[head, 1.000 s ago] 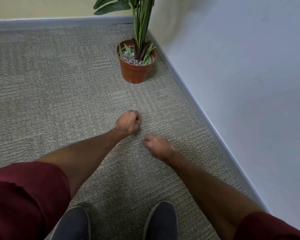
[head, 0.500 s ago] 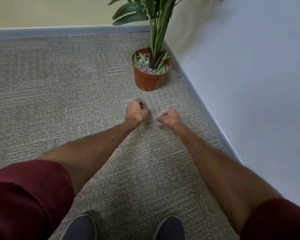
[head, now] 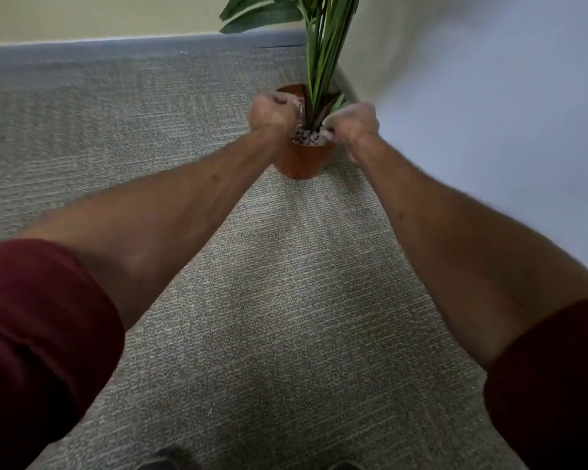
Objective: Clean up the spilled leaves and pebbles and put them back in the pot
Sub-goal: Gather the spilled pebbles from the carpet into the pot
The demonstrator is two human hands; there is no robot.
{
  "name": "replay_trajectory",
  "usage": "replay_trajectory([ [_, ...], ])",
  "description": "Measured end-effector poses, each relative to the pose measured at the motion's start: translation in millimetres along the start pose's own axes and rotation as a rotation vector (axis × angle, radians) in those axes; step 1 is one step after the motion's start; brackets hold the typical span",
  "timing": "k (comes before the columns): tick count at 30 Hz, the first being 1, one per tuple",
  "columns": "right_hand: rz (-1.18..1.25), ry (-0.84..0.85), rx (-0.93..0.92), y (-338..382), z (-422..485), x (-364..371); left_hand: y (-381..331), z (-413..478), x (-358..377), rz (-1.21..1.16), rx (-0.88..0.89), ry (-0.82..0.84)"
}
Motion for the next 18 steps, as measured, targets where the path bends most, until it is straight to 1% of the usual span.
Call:
replay_trajectory([
  [2,-0.15,-0.075,-0.065,5,10,0,-1,9,4,0.041,0.005,0.016],
  [4,-0.229,-0.114,-0.128,3,13,-1,3,12,5,0.097,0.007,0.036],
  [6,-0.257,-0.12,-0.178,-4,13,-1,10,12,6,0.249,0.106,0.05],
  [9,-0.312,-0.101,-0.25,-15,5,-1,24,7,4,0.532,0.294,0.115],
  [12,-0.45,-0.093,-0.34,-25,-7,2,38,3,4,0.789,0.465,0.151],
  [14,-0.585,-0.042,-0.409,-35,-15,4,47,0,3,0.955,0.535,0.194],
  [16,-0.724,0.056,-0.472,-46,-24,7,56,-5,0,1.131,0.592,0.24],
  [18,-0.824,0.137,-0.535,-56,-32,11,64,-11,-6,1.18,0.646,0.271],
])
Point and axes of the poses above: each hand's wrist, its own z-axis towards the middle knuckle, its own x-axis out of the palm, y = z × x, the point moved 1 cm from there along z, towards the middle knuckle, and after that the axes turned 4 degrees about y, right-handed, at the moved point
